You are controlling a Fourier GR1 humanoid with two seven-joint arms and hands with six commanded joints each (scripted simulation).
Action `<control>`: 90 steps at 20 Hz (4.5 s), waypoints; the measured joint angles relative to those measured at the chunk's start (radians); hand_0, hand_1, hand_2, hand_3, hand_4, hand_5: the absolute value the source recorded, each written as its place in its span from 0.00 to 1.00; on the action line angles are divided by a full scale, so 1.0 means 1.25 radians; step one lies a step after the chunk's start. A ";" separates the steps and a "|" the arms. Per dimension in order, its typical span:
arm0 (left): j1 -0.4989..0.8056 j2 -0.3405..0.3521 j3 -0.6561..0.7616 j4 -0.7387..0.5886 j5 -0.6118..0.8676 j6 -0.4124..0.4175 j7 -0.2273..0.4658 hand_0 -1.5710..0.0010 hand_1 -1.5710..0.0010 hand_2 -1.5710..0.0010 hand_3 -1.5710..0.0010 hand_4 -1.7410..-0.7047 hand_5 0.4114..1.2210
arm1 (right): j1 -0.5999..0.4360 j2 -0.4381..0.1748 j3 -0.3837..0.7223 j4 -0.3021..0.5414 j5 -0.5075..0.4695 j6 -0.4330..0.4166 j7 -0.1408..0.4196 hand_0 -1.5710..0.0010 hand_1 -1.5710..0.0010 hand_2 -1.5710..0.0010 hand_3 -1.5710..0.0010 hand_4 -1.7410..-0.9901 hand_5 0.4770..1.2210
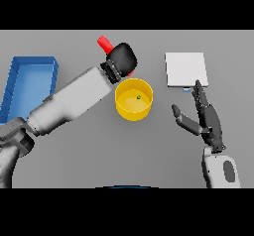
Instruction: Pick up the red beaker and tilt it to pour out 1 green nut into yellow bowl. Pick up the yellow bowl and place it on the metallic measuring scale.
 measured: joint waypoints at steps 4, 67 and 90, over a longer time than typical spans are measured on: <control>-0.034 -0.016 -0.073 0.028 -0.059 -0.015 -0.035 0.00 0.00 0.00 0.01 0.00 1.00 | -0.005 -0.002 -0.001 -0.003 0.004 -0.005 0.004 1.00 1.00 1.00 1.00 0.60 0.18; 0.387 0.242 0.739 -0.091 0.601 0.351 0.469 0.00 0.00 0.00 0.19 0.23 0.60 | -0.030 -0.029 0.030 0.030 0.053 0.006 -0.037 1.00 1.00 1.00 1.00 0.55 0.34; 0.465 0.235 0.739 -0.238 0.660 0.204 0.459 0.99 0.99 0.99 0.99 0.99 0.33 | -0.070 -0.061 0.071 0.014 0.157 -0.019 0.029 1.00 1.00 1.00 1.00 0.73 0.25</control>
